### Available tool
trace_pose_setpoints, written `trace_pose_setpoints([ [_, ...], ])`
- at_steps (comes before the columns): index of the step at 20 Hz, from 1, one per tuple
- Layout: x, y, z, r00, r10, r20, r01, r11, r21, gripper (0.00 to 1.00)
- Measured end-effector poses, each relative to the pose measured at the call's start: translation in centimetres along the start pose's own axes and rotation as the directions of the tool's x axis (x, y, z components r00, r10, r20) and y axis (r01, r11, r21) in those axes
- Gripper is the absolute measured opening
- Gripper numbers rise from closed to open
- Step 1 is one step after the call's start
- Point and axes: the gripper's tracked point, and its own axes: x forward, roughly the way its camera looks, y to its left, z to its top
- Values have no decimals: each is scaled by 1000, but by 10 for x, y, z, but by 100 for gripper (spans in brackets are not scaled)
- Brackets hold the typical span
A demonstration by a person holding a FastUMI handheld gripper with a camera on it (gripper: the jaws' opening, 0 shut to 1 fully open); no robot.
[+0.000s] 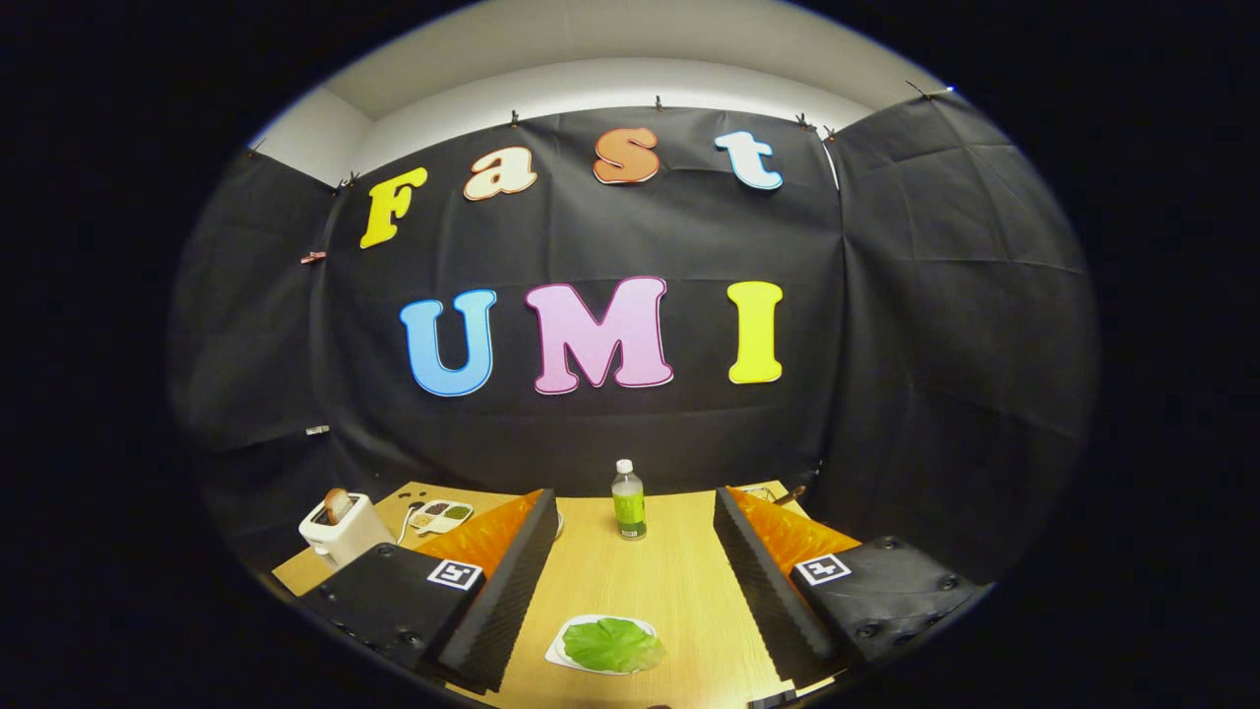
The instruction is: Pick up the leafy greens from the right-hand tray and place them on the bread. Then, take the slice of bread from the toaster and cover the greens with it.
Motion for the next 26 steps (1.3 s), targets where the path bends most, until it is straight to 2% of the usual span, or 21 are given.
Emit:
trace_pose_setpoints([
  [6,22,12,-53,988,55,-144,-63,997,-51,99],
  [10,44,27,-102,957,124,-261,-157,982,-109,99],
  [13,55,40,-152,906,193,-376,-262,955,-140,99],
  [16,60,46,-215,827,233,-511,-357,921,-158,100],
  [19,68,34,-270,765,204,-611,-415,882,-225,99],
  [21,75,34,-299,721,208,-661,-449,867,-217,99],
  [26,92,34,-343,654,202,-729,-485,851,-199,99],
])
